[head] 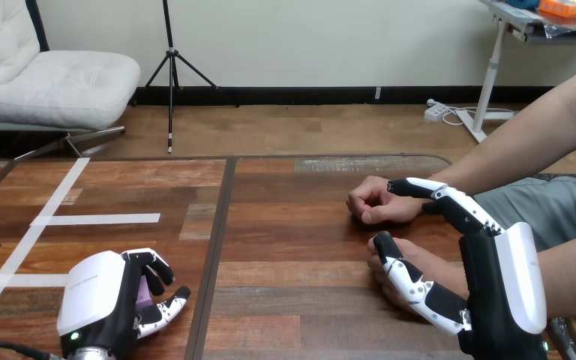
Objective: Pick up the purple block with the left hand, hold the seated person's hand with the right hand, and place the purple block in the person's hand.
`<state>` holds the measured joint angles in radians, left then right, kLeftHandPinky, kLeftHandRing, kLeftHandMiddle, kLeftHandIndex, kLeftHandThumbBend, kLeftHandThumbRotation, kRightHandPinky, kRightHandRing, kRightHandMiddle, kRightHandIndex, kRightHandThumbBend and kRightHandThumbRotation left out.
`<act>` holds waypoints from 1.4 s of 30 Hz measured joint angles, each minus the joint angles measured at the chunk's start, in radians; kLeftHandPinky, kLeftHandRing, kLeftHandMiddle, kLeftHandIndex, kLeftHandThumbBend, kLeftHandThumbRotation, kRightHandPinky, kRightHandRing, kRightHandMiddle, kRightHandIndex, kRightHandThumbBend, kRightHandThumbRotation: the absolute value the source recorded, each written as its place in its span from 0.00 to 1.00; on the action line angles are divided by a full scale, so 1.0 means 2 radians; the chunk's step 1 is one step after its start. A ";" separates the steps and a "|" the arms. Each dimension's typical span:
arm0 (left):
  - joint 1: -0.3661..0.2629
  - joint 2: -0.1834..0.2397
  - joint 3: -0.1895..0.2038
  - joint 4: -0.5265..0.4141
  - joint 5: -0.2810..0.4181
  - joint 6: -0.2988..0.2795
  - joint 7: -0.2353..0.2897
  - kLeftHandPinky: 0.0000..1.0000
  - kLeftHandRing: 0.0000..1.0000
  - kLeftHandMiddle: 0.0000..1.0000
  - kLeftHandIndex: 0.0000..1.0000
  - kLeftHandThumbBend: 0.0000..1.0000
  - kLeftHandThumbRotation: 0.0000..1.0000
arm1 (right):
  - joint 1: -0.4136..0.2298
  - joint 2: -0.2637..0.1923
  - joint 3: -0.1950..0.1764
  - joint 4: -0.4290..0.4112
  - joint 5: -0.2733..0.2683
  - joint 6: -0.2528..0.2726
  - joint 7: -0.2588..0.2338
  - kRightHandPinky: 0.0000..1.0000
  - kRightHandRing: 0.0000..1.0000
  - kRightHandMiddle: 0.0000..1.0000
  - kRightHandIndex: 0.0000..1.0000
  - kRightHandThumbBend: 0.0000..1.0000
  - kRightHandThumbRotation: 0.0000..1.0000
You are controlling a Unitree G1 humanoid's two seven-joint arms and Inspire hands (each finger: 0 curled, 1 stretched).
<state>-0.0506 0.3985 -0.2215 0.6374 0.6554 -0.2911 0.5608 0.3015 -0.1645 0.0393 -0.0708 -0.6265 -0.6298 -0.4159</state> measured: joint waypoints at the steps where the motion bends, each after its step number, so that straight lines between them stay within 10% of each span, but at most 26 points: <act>1: 0.000 0.000 0.000 0.000 0.000 -0.001 0.000 0.32 0.39 0.45 0.46 0.54 0.20 | 0.000 0.000 0.000 0.000 0.000 0.000 0.000 0.65 0.73 0.71 0.69 0.43 0.35; 42: -0.001 -0.005 0.000 0.023 -0.016 -0.033 0.024 0.30 0.37 0.43 0.43 0.67 0.14 | 0.000 0.000 -0.001 0.000 0.003 0.000 0.008 0.65 0.72 0.72 0.70 0.44 0.31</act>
<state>-0.0521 0.3878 -0.2209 0.6830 0.6243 -0.3568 0.6096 0.3016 -0.1655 0.0378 -0.0707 -0.6212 -0.6303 -0.4005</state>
